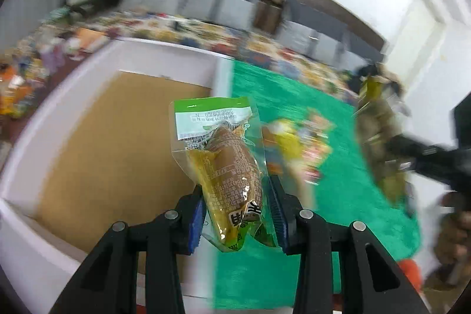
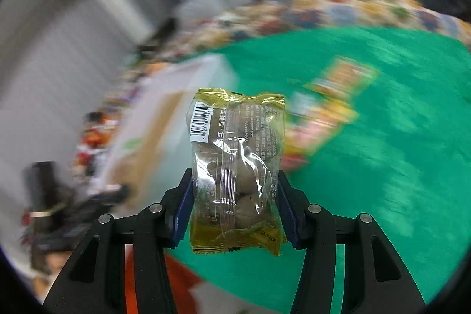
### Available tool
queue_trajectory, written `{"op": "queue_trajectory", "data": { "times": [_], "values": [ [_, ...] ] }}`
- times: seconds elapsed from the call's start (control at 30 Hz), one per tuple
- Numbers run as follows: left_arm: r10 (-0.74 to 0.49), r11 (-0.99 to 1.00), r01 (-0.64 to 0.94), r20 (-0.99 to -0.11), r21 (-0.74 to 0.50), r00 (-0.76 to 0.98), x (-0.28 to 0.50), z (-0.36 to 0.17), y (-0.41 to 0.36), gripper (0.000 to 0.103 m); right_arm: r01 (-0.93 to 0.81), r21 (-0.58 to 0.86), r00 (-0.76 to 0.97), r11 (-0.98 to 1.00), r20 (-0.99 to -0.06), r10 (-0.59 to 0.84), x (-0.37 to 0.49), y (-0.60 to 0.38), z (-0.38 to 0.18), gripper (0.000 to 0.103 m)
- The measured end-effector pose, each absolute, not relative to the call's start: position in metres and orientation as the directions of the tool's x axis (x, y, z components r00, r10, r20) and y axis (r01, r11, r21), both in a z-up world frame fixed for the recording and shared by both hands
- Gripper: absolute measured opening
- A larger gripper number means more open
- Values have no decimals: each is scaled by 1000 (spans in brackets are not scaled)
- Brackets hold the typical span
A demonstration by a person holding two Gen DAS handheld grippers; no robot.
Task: Organize snacks
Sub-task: 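Carry both bags over the white box and open both tools to drop them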
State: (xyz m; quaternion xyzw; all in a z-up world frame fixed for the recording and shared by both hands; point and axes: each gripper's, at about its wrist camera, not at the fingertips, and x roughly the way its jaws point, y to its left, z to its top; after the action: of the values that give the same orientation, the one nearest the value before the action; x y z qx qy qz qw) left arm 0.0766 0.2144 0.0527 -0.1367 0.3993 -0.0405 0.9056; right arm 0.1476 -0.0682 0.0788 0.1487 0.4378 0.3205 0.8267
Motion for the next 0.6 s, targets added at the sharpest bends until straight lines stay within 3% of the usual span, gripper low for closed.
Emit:
{"op": "queue_trajectory", "data": {
  "times": [0.17, 0.3, 0.37, 0.43, 0.5, 0.6],
  "values": [
    [18, 960, -231, -785, -161, 619, 81, 27, 300, 39, -521, 573, 292, 633, -577, 763, 151, 54, 94, 55],
    [152, 937, -345, -827, -53, 541, 80, -2, 333, 55, -549, 561, 245, 619, -600, 761, 152, 122, 75, 56],
    [178, 921, -387, -842, -39, 509, 75, -15, 347, 61, -546, 549, 243, 633, -619, 747, 153, 145, 57, 60],
    [179, 911, -410, -847, -50, 500, 68, -24, 352, 79, -546, 507, 269, 667, -648, 712, 155, 149, 44, 64],
    [190, 904, -424, -836, -55, 515, 60, -24, 352, 81, -540, 462, 316, 704, -664, 678, 153, 138, 38, 71],
    [214, 912, -409, -818, -27, 533, 56, -16, 336, 81, -527, 386, 402, 757, -672, 622, 154, 104, 30, 72]
  ]
}}
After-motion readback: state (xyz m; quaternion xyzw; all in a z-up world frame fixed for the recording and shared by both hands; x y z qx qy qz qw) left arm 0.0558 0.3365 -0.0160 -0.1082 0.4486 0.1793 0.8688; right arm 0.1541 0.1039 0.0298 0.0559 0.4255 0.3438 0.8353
